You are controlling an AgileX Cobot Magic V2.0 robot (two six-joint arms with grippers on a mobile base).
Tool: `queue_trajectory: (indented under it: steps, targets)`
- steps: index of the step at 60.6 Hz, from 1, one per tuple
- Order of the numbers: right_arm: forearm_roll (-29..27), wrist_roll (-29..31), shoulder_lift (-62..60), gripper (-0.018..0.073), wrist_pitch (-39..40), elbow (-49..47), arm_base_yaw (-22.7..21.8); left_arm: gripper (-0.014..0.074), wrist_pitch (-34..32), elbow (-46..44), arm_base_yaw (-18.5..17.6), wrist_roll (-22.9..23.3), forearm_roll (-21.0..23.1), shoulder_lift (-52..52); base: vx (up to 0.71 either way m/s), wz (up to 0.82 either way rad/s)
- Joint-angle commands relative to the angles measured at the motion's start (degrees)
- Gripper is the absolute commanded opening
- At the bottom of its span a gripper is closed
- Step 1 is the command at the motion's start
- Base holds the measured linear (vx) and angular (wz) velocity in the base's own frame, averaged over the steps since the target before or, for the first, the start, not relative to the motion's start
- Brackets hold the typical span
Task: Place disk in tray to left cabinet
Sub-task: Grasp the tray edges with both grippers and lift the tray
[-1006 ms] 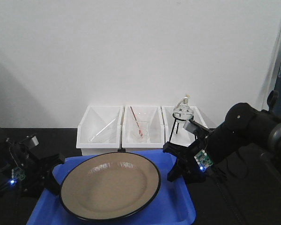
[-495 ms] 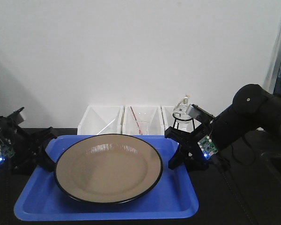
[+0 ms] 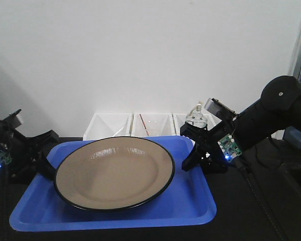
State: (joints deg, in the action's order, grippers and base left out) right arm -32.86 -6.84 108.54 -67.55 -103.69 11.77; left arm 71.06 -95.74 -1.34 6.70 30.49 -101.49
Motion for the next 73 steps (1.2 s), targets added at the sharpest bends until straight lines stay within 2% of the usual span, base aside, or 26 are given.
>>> queue_trajectory:
  steps: [1, 73]
  targets:
    - [-14.0, -0.1, -3.8, -0.0001, 0.5, -2.0, 1.5, -0.0001, 0.9, -2.3, -1.8, 2.7, 13.3, 4.0, 0.0, 0.0]
    - [-14.1, 0.0, -4.1, -0.0001, 0.0, -2.0, 1.5, 0.0, 0.8, -2.3, -1.8, 3.3, 13.2, 5.7, 0.0, 0.0]
